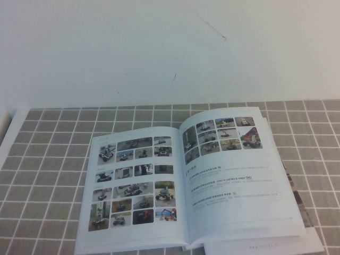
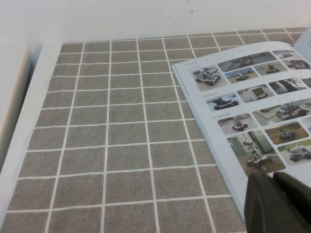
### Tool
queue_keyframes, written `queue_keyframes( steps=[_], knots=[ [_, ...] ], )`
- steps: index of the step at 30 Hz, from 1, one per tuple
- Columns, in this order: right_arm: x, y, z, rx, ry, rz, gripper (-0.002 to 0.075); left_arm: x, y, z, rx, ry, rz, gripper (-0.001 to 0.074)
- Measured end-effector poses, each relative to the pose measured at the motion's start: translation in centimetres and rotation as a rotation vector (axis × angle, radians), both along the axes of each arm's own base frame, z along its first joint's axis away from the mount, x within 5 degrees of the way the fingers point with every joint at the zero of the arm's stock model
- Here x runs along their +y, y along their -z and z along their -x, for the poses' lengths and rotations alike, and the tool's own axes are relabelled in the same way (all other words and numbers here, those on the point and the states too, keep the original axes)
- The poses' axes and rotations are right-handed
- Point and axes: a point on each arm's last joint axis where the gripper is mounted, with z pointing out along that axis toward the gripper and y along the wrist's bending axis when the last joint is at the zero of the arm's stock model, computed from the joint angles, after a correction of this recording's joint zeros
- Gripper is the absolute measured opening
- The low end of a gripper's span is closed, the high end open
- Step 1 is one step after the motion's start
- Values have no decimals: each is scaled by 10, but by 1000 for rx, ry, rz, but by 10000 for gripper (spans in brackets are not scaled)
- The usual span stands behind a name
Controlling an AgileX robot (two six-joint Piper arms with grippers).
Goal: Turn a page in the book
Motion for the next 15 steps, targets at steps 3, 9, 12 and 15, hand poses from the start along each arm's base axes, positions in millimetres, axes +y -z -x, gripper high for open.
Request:
queue_keyframes(
  steps=[3,9,12,15],
  knots=[
    [0,0,0,0,0,-6,-2,0,0,0,1,-1,4,-4],
    [0,0,0,0,0,-6,-2,0,0,0,1,-1,5,-4],
    [0,0,0,0,0,0,-2,0,0,0,1,-1,5,-4],
    [-1,0,0,-4,3,34,-2,0,0,0,1,-1,5,-4]
  ],
)
